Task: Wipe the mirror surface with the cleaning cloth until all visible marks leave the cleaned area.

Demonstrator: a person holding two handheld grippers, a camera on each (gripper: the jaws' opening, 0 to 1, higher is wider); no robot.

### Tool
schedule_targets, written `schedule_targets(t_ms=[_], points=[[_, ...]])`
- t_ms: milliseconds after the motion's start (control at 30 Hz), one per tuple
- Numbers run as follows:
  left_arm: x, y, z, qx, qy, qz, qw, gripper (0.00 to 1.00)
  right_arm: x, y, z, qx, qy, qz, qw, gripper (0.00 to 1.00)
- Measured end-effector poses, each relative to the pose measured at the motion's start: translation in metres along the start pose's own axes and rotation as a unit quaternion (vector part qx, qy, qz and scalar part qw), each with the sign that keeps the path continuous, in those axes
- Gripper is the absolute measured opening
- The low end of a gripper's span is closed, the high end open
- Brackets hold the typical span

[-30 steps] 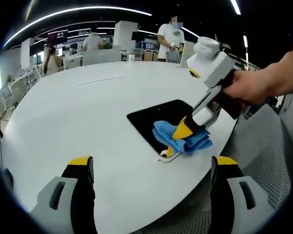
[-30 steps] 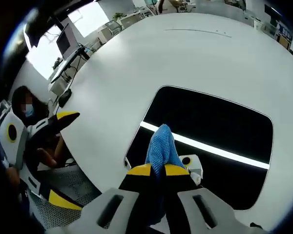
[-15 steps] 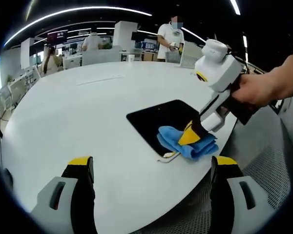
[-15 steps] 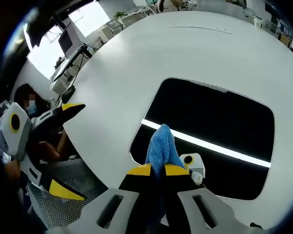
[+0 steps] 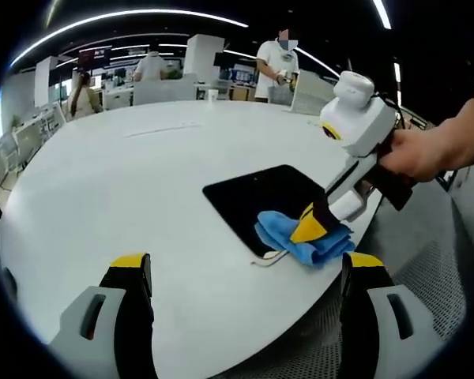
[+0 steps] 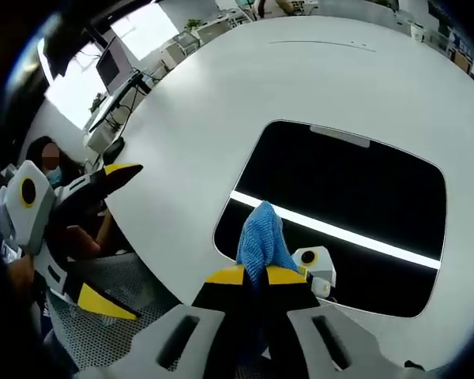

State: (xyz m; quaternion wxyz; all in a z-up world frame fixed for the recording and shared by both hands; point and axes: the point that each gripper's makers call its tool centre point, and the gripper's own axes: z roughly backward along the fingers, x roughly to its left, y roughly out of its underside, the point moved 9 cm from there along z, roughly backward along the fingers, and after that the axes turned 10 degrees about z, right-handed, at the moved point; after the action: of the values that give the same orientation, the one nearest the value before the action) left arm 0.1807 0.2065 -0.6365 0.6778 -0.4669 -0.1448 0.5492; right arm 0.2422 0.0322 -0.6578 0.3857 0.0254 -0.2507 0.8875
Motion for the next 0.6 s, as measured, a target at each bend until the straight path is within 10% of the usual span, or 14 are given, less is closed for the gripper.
schedule_targets(t_ms=[600], points=[[0.0017, 0.0009, -0.0008, 0.001, -0.004, 0.001, 1.0, 0.99, -0.0063, 0.0001, 0.0006, 0.004, -0.012, 0.0, 0.9999, 0.02]])
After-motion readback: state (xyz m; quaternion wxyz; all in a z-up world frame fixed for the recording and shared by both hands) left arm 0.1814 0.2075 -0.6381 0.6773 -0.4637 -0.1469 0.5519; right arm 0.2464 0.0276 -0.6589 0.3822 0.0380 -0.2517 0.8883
